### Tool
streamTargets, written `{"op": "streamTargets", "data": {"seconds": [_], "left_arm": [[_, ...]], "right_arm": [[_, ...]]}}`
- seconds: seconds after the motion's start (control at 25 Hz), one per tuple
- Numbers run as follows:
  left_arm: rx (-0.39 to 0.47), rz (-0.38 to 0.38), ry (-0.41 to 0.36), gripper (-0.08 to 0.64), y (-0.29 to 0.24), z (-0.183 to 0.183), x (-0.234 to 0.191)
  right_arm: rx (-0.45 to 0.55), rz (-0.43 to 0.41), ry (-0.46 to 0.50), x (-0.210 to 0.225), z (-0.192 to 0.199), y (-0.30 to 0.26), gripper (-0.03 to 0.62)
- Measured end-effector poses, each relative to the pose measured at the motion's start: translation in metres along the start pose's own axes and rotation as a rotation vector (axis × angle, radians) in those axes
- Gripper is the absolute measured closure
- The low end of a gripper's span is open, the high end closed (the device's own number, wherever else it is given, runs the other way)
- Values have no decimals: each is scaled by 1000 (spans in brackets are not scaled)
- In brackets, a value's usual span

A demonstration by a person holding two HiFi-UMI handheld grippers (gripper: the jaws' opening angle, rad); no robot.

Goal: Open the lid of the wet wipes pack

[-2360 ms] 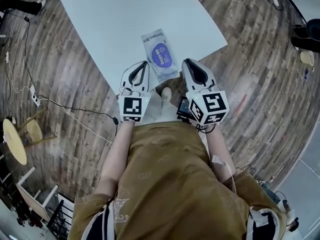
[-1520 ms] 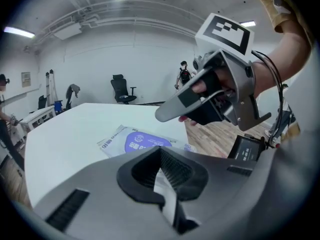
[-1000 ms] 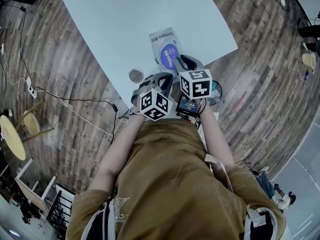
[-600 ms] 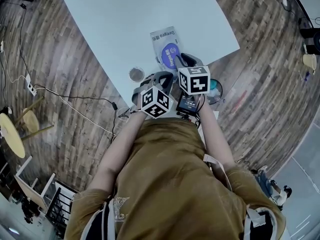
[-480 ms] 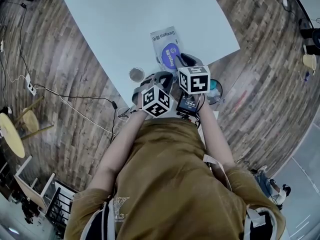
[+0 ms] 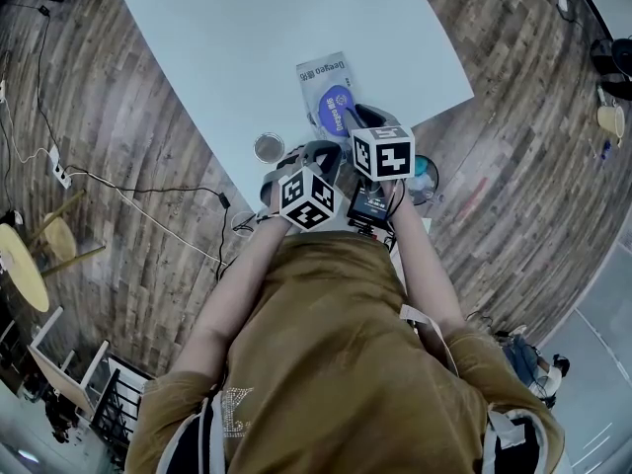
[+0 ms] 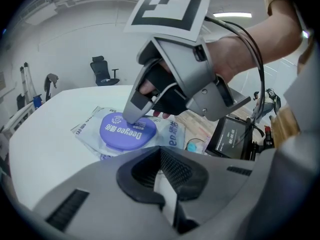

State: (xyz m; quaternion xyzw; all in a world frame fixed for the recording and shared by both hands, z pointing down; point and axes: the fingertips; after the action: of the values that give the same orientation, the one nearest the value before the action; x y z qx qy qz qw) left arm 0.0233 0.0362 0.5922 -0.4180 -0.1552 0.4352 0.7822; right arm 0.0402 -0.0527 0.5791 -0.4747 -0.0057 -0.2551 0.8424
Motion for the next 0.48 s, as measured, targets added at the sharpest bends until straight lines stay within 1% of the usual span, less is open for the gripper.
{"op": "streamTargets", "data": {"seconds": [0.2,0.4,0.48], "left_arm": [[3,4,3,555,-1,0,-1],[0,11,7,555,-1,0,-1],[-3,14,6,555,-1,0,-1]], "right_arm": [[-10,-28,-27,3,0,-2,523],[-13,-75,-93,8,-1,-2,525],[-17,-78,-95,8,-1,-2,527]]}}
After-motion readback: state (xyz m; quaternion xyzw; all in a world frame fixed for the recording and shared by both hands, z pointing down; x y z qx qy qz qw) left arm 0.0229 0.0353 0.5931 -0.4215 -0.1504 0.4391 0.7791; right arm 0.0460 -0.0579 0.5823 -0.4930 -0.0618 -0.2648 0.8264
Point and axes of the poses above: the fingertips, and each gripper's own axes: y backward along the fingers, x to its right, z out of its underside, and after that the axes turned 7 degrees about y, right-handed
